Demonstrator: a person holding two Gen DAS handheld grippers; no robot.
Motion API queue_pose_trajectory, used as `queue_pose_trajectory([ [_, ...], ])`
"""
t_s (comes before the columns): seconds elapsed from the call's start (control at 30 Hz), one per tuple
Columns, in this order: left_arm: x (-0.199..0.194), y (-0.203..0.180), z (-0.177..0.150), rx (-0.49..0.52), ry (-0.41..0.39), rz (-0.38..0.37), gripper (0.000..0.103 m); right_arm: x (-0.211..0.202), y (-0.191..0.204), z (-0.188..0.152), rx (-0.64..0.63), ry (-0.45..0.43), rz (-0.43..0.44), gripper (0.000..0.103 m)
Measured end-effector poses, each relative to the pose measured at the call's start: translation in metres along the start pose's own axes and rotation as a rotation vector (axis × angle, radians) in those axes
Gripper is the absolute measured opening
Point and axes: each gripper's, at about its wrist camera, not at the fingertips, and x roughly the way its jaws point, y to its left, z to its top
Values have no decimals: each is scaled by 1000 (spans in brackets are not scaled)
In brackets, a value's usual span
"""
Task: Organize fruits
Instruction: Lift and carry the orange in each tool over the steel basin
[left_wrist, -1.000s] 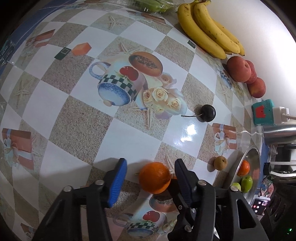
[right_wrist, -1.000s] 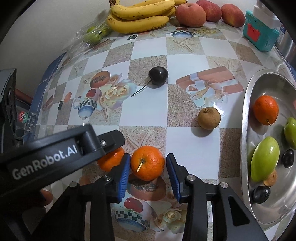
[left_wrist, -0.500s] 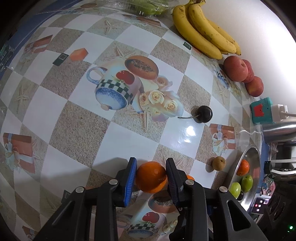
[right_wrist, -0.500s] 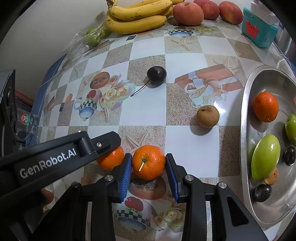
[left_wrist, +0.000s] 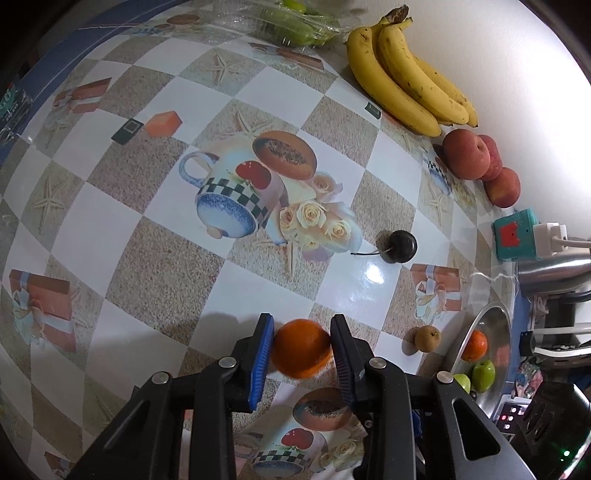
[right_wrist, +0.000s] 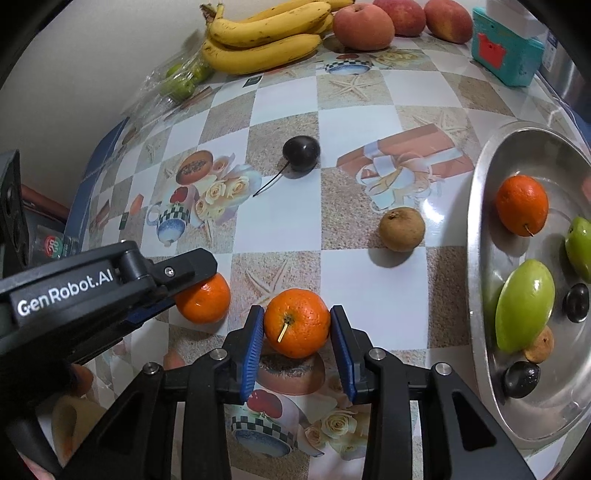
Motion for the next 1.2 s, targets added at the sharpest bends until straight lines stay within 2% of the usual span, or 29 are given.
queue_pose_trajectory([
  [0.07, -2, 0, 1, -6, -4, -13, 32, -5, -3, 2, 10, -11, 1, 37],
  [0.17, -7, -3, 5, -1, -28, -18, 17, -12, -7, 4, 33, -24, 5, 37],
  [0.4, -6, -2, 10, 5, -39, -13, 17, -17, -18, 8, 71, -27, -5, 37],
  [0.6, -3, 0, 11, 3, -33, -37, 22, -19, -25, 8, 100, -27, -3, 37],
  [0.67, 1, -1, 11, 12, -25, -31, 37, -20, -25, 7, 104, -28, 0, 37],
  [0.73, 7, -3, 10, 14, -5, -39, 43, -22, -26, 7, 108, -31, 3, 37],
  [0.93, 25, -12, 3, 16, 71, -86, 42, -27, -29, 6, 123, -41, 10, 37],
  [1.2, 25, -21, -1, 51, 60, -63, 39, -34, -37, 7, 159, -53, 17, 37],
])
